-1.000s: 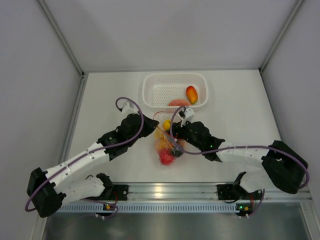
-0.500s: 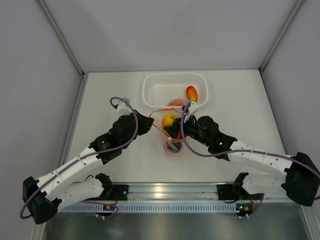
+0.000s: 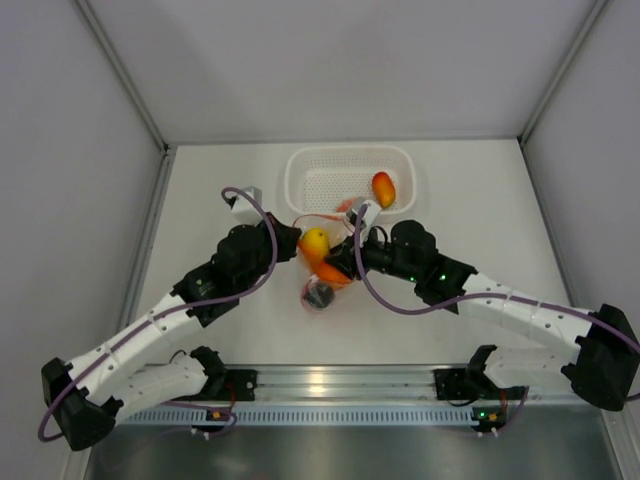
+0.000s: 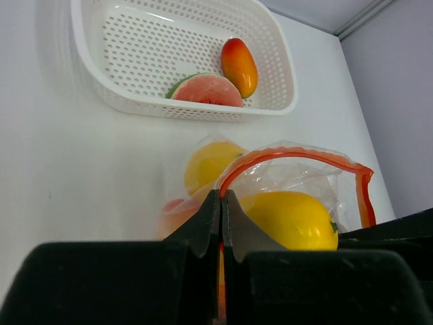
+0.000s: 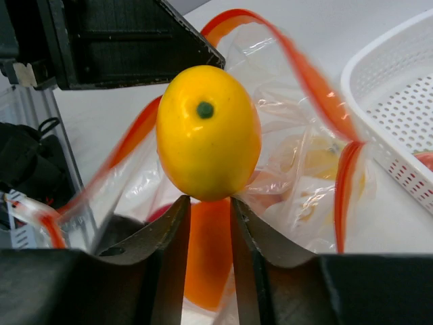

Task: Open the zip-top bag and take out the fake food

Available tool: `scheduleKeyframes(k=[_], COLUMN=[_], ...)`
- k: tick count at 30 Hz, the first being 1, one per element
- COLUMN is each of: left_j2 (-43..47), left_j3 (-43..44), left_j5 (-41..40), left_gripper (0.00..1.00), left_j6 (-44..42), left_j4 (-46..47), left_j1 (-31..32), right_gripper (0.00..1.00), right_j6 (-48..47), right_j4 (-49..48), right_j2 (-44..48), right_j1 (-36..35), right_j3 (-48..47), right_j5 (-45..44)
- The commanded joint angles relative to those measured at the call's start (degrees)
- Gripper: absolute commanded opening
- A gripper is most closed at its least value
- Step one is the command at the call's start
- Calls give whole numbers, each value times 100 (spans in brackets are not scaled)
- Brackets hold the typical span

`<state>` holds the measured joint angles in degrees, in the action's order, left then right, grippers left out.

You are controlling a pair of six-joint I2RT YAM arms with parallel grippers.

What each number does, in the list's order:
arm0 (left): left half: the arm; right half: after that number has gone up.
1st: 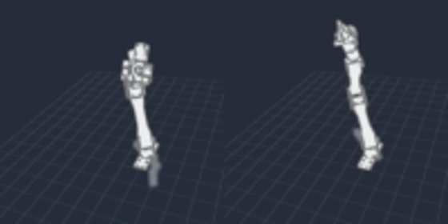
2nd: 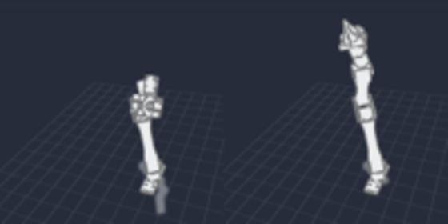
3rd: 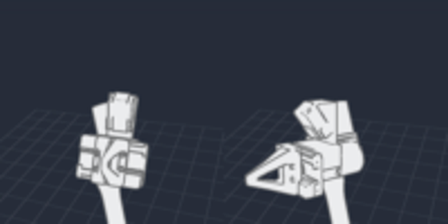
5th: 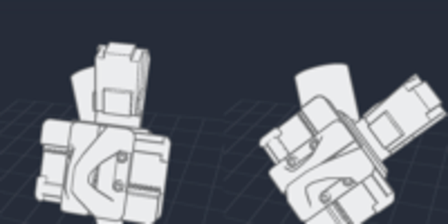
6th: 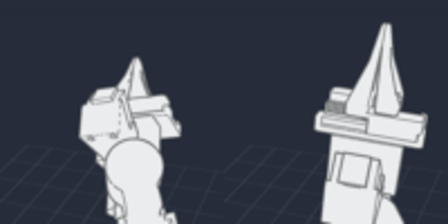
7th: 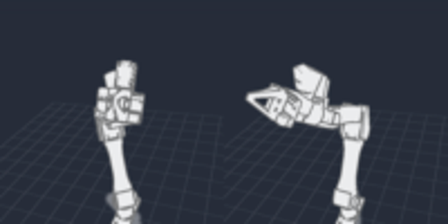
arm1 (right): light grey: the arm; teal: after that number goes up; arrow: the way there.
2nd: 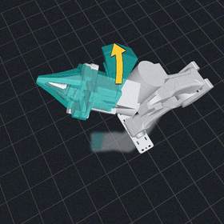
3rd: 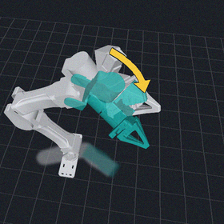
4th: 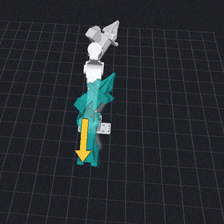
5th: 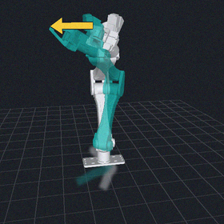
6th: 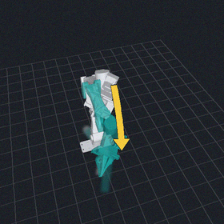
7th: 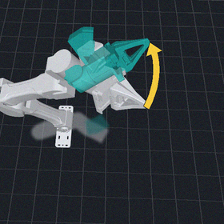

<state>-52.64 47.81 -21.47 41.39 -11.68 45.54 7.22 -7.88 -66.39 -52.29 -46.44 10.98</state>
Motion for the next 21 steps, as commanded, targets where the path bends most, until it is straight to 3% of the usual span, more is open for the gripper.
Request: scheduleKeyframes(k=[1,3,8,13,19,21], left_j2=[-35,-62,-185,-369,-519,-554], left_j3=[167,167,88,18,62,70], left_j5=[143,275,355,284,407,433], left_gripper=[0,0,0,0,0,0], left_j6=[-578,-719,-729,-465,-377,-377], left_j4=[26,-18,-18,-18,-18,-18], left_j1=[-36,-36,-36,-36,-36,-36], right_gripper=[24,25,32,49,53,60], right_j6=[174,297,419,780,1018,1062], right_j4=[-925,-961,-751,-811,-654,-513], right_j2=[197,109,-540,-998,-1279,-1393], right_j1=[-62,-70,-53,-44,-53,-44], right_j3=[-6,-23,-304,-322,-462,-533], right_j5=[-297,-683,-580,-693,-1510,-1652])
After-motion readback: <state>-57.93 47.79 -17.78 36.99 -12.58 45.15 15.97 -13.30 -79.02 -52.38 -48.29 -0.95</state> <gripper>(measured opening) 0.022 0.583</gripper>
